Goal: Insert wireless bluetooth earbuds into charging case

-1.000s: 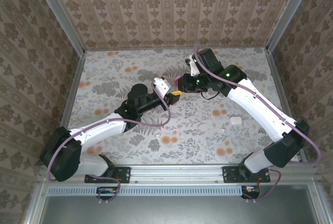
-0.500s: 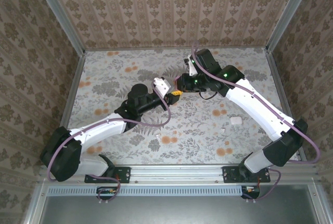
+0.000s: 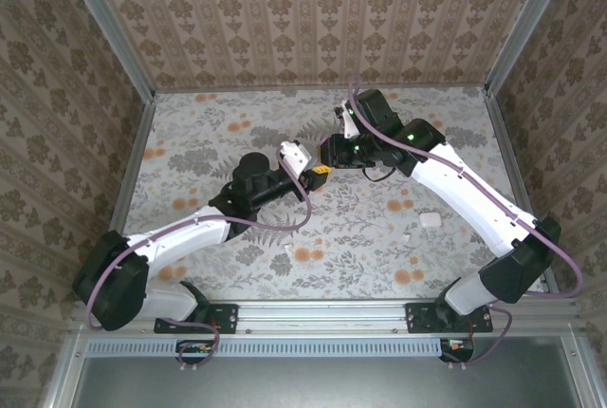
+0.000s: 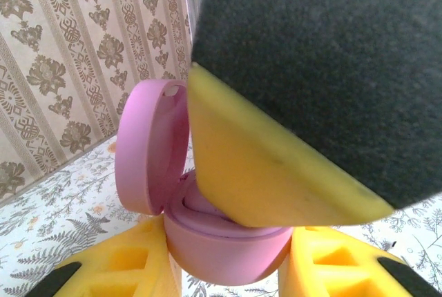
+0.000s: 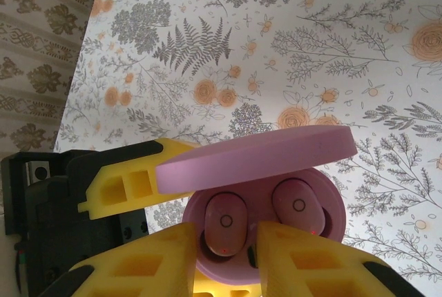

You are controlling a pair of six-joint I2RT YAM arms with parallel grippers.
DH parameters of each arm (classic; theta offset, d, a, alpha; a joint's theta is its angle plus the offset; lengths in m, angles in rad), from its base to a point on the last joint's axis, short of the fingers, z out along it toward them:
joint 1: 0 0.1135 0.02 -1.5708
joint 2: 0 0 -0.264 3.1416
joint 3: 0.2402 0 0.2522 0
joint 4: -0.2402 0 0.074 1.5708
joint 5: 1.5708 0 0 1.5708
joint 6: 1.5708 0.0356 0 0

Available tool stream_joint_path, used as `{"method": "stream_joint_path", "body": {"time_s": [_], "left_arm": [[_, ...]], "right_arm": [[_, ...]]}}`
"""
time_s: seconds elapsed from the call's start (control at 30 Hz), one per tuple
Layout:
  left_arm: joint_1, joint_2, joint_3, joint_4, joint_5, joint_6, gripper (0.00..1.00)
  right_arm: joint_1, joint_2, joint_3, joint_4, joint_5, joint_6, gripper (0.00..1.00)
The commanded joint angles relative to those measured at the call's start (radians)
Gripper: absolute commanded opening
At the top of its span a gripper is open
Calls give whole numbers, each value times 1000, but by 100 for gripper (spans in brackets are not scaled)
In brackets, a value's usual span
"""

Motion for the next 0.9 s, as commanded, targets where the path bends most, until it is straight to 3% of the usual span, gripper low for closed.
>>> {"method": "stream_joint_path", "body": {"time_s": [0.0,0.47,0.87], "left_arm": [[-9,-4,43,39,9,15,33],[-10,-13,37,42,3,15,33],[-10,-29,42,42,9,10,33]], "right_arm": [[10,-15,28,-26,-26,-7,31],[-3,-106,-11,46,-45,21,35],[-56,-204,-101,140,-41,58,26]]}}
